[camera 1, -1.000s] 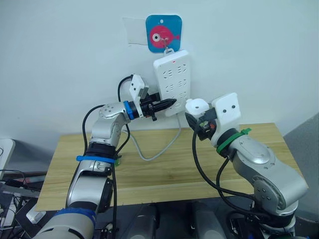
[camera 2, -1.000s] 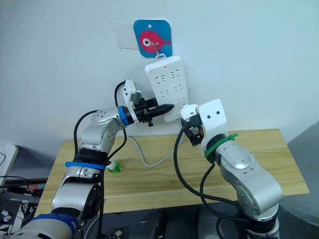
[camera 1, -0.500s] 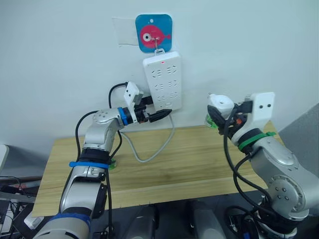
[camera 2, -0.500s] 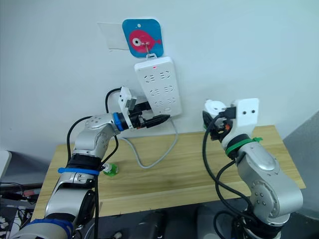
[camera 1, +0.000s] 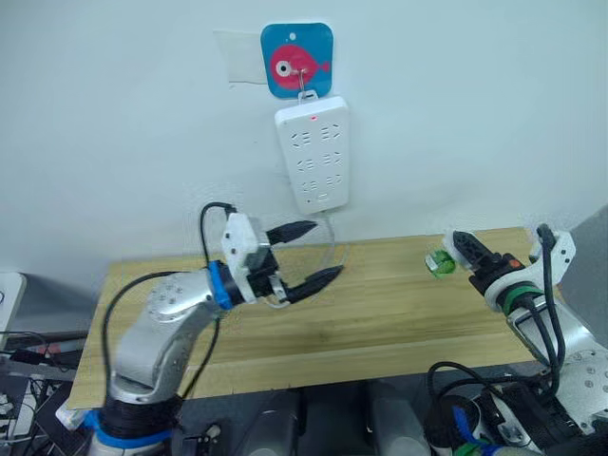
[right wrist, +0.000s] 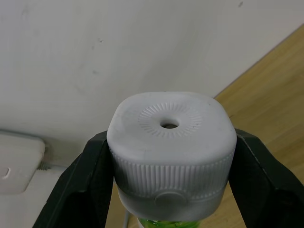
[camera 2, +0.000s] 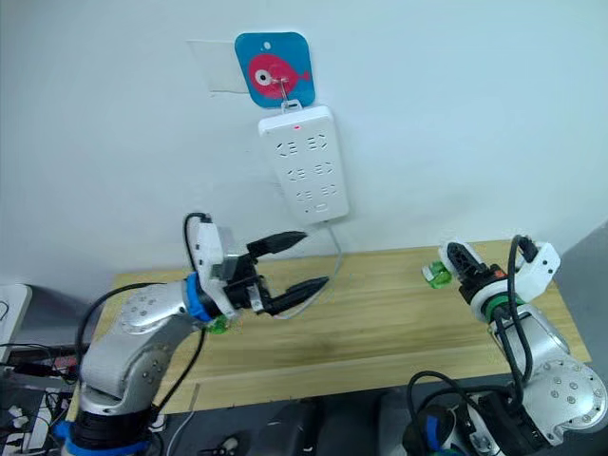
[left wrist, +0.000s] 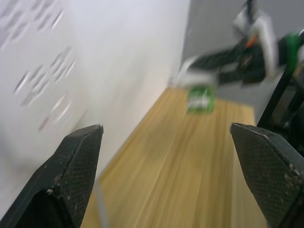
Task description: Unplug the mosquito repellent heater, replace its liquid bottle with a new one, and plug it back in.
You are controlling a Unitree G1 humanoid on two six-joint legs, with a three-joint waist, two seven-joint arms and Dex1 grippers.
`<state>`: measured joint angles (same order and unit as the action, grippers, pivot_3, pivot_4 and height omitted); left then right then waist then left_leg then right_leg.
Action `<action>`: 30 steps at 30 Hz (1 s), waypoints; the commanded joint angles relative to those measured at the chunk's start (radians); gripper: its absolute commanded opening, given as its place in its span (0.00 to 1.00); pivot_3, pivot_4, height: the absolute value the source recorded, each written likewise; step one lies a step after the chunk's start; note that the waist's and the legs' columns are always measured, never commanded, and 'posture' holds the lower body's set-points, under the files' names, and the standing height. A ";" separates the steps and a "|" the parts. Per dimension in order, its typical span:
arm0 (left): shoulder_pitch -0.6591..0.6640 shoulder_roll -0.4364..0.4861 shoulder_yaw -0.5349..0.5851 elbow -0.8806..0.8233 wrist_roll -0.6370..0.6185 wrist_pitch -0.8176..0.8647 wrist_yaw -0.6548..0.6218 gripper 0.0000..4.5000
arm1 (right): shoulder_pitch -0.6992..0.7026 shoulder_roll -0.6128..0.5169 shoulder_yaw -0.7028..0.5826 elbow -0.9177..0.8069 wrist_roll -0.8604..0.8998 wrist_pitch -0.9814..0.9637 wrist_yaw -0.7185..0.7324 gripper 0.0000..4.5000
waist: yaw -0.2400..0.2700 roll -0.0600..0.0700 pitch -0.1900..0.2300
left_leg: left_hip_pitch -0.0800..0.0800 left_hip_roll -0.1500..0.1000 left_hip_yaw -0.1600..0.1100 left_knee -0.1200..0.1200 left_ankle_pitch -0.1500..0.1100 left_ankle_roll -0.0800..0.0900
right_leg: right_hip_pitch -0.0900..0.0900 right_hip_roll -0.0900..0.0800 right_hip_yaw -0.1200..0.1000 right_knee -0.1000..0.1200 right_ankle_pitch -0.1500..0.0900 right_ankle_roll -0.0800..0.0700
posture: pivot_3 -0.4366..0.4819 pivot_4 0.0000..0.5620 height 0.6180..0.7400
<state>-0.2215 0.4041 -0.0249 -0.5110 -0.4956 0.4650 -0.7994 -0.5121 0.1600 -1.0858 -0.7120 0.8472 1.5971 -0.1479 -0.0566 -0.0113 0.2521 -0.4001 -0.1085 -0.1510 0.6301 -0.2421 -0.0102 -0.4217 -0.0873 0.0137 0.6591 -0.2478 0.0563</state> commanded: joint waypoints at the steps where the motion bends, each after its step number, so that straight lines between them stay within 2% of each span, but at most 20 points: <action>1: -0.009 -0.073 -0.096 0.017 0.059 -0.066 0.058 0.99 | -0.130 0.353 0.006 0.012 0.241 -0.114 -0.169 0.65 | -0.005 0.001 0.001 | 0.000 0.000 0.001 0.000 0.000 0.000 | 0.000 0.000 0.000 0.000 0.000 0.000 | 0.37 0.51 1.00; 4: -0.016 -0.144 -0.180 0.075 0.114 -0.131 0.083 0.99 | -0.042 0.343 0.176 0.054 0.515 -0.284 -0.398 0.65 | -0.011 0.001 0.002 | 0.002 0.001 0.008 0.000 0.001 0.001 | 0.000 0.000 0.003 0.002 0.000 0.000 | 0.37 0.50 1.00; 7: -0.026 -0.180 -0.231 0.124 0.157 -0.191 0.082 0.99 | 0.063 0.252 0.399 0.080 0.749 -0.482 -0.599 0.65 | -0.029 0.000 0.003 | 0.002 0.002 0.010 0.000 0.001 0.002 | -0.002 0.000 0.005 0.002 0.000 0.000 | 0.35 0.49 1.00; 10: -0.045 -0.209 -0.255 0.180 0.193 -0.239 0.097 0.99 | 0.132 0.149 0.578 0.080 0.884 -0.657 -0.706 0.65 | -0.030 0.000 0.003 | 0.001 0.002 0.008 0.000 0.001 0.002 | -0.002 0.001 0.004 0.002 0.000 0.000 | 0.35 0.48 1.00; 13: -0.081 -0.236 -0.251 0.238 0.226 -0.294 0.120 0.99 | 0.173 0.067 0.704 0.071 0.946 -0.781 -0.742 0.65 | -0.030 0.000 0.003 | 0.000 0.002 0.006 0.000 0.001 0.002 | -0.001 0.001 0.003 0.002 0.000 0.000 | 0.35 0.48 1.00; 17: -0.093 -0.228 -0.227 0.247 0.234 -0.333 0.124 0.99 | 0.209 -0.031 0.801 0.059 0.986 -0.903 -0.740 0.65 | -0.030 0.000 0.003 | 0.000 0.001 0.007 0.000 0.001 0.003 | -0.002 0.001 0.002 0.001 0.000 0.001 | 0.35 0.47 1.00; 30: -0.094 -0.172 -0.185 0.204 0.193 -0.315 0.108 0.99 | 0.281 -0.205 0.943 0.034 1.021 -1.102 -0.690 0.65 | -0.030 0.000 0.003 | 0.001 0.001 0.008 0.000 0.001 0.003 | -0.002 0.002 0.002 0.001 0.000 0.001 | 0.35 0.46 1.00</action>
<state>-0.3038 0.2324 -0.2265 -0.2593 -0.2823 0.1528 -0.6887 -0.2322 -0.0348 -0.1611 -0.6224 1.8382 0.5247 -0.8615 -0.0864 -0.0114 0.2551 -0.3996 -0.1073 -0.1433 0.6302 -0.2416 -0.0073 -0.4236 -0.0856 0.0154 0.6600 -0.2478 0.0577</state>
